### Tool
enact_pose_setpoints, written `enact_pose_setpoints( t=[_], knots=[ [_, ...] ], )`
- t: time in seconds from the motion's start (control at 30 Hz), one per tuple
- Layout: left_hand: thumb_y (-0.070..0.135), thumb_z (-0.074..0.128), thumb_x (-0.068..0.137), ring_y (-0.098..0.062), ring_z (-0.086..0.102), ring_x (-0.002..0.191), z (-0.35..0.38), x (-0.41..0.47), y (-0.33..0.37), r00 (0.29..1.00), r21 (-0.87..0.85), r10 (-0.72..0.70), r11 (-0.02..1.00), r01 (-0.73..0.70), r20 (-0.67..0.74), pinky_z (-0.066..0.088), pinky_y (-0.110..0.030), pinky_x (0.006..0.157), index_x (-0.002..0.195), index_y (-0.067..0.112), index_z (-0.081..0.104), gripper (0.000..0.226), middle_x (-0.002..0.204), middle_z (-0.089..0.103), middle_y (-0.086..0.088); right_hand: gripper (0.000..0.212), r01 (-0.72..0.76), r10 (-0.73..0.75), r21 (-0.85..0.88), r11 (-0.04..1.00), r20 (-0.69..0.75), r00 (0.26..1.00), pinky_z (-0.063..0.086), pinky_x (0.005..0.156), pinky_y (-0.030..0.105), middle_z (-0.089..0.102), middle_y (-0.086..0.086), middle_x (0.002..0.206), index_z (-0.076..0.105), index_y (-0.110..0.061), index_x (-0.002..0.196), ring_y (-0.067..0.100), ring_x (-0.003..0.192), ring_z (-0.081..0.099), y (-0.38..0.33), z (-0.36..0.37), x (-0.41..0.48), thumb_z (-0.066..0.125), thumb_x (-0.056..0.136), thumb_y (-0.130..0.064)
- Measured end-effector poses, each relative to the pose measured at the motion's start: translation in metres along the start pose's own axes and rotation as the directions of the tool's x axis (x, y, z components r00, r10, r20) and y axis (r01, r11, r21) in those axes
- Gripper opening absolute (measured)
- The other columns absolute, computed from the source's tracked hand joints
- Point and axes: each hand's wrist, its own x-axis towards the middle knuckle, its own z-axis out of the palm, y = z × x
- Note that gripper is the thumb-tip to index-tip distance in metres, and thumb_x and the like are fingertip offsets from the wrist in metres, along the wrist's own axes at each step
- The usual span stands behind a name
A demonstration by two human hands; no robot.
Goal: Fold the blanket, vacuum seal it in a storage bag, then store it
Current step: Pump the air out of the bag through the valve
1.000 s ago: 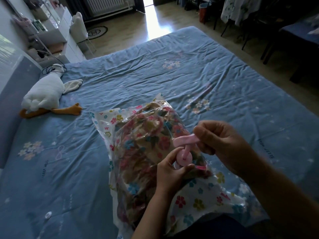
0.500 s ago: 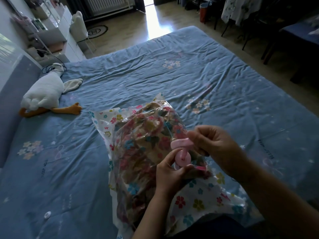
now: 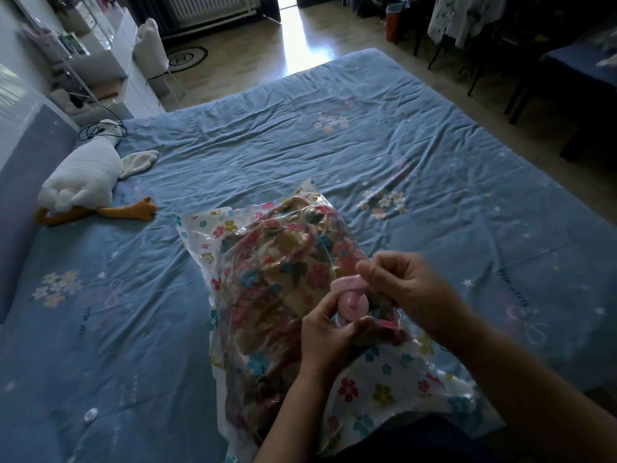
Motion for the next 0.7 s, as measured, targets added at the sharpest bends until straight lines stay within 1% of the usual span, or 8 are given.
enact_pose_setpoints(
  t=[0.13, 0.2, 0.27, 0.4, 0.47, 0.57, 0.63, 0.7],
  knots=[
    [0.012, 0.088, 0.066, -0.004, 0.068, 0.101, 0.002, -0.003, -0.006, 0.999, -0.036, -0.035, 0.999, 0.035, -0.02, 0.055, -0.026, 0.09, 0.108, 0.03, 0.069, 0.049, 0.104, 0.074, 0.013, 0.041, -0.263, 0.263, -0.258, 0.93, -0.037, 0.964, 0.039, 0.05, 0.026, 0.051, -0.005, 0.051, 0.055, -0.013, 0.06, 0.011, 0.05, 0.046, 0.043, -0.001, -0.006, 0.063, 0.076, -0.05],
    [0.015, 0.087, 0.069, -0.007, 0.068, 0.102, 0.002, -0.002, -0.005, 1.0, -0.023, -0.002, 1.0, 0.002, -0.011, 0.055, -0.028, 0.09, 0.108, 0.028, 0.071, 0.044, 0.105, 0.074, 0.011, 0.045, -0.176, 0.175, -0.241, 0.955, -0.026, 0.984, 0.041, 0.053, 0.028, 0.054, 0.002, 0.055, 0.058, -0.003, 0.063, 0.012, 0.051, 0.048, 0.031, 0.0, -0.004, 0.061, 0.075, -0.046],
    [0.018, 0.086, 0.071, -0.007, 0.068, 0.098, 0.0, 0.001, -0.004, 1.0, 0.001, 0.024, 1.0, -0.024, 0.009, 0.055, -0.027, 0.087, 0.106, 0.029, 0.071, 0.039, 0.103, 0.073, 0.011, 0.047, -0.064, 0.063, -0.104, 0.993, -0.015, 0.998, 0.04, 0.049, 0.022, 0.051, 0.008, 0.056, 0.055, 0.009, 0.067, 0.011, 0.049, 0.045, 0.002, 0.002, 0.0, 0.06, 0.08, -0.036],
    [0.018, 0.087, 0.069, -0.006, 0.069, 0.095, -0.003, 0.005, -0.009, 1.0, -0.013, -0.02, 1.0, 0.02, 0.022, 0.055, -0.025, 0.085, 0.106, 0.028, 0.07, 0.042, 0.1, 0.074, 0.009, 0.032, 0.009, -0.012, 0.089, 0.996, 0.037, 0.999, 0.035, 0.045, 0.016, 0.045, 0.0, 0.051, 0.051, -0.002, 0.063, 0.008, 0.045, 0.039, -0.013, 0.002, 0.004, 0.058, 0.083, -0.026],
    [0.019, 0.088, 0.067, -0.005, 0.068, 0.096, -0.002, 0.005, -0.014, 1.0, -0.003, -0.022, 1.0, 0.022, 0.009, 0.055, -0.025, 0.086, 0.103, 0.027, 0.07, 0.041, 0.101, 0.074, 0.009, 0.036, -0.086, 0.087, -0.042, 0.995, 0.019, 0.996, 0.039, 0.048, 0.022, 0.048, 0.002, 0.054, 0.054, -0.001, 0.068, 0.01, 0.048, 0.044, 0.014, 0.004, 0.005, 0.06, 0.084, -0.033],
    [0.025, 0.088, 0.062, -0.008, 0.068, 0.102, 0.002, 0.004, -0.023, 0.999, -0.019, -0.052, 0.998, 0.052, -0.005, 0.056, -0.033, 0.091, 0.109, 0.024, 0.07, 0.05, 0.106, 0.074, 0.009, 0.036, -0.272, 0.284, -0.339, 0.901, -0.016, 0.959, 0.041, 0.054, 0.026, 0.051, -0.005, 0.054, 0.056, -0.013, 0.063, 0.005, 0.048, 0.046, 0.056, 0.001, 0.004, 0.061, 0.085, -0.041],
    [0.029, 0.087, 0.062, -0.008, 0.068, 0.102, 0.002, 0.003, -0.024, 0.999, -0.024, -0.042, 0.999, 0.042, -0.012, 0.055, -0.03, 0.091, 0.111, 0.024, 0.07, 0.053, 0.106, 0.074, 0.008, 0.036, -0.267, 0.283, -0.36, 0.894, -0.011, 0.959, 0.04, 0.053, 0.026, 0.051, -0.006, 0.053, 0.056, -0.013, 0.061, 0.005, 0.048, 0.046, 0.056, 0.002, 0.006, 0.062, 0.084, -0.041],
    [0.024, 0.088, 0.065, -0.004, 0.068, 0.098, 0.001, 0.006, -0.024, 1.0, -0.004, -0.018, 1.0, 0.018, -0.004, 0.054, -0.023, 0.087, 0.106, 0.026, 0.071, 0.044, 0.102, 0.074, 0.01, 0.042, -0.164, 0.167, -0.259, 0.952, -0.011, 0.986, 0.04, 0.052, 0.026, 0.051, 0.0, 0.054, 0.058, -0.002, 0.065, 0.009, 0.05, 0.046, 0.035, 0.005, 0.008, 0.061, 0.079, -0.042]
  ],
)
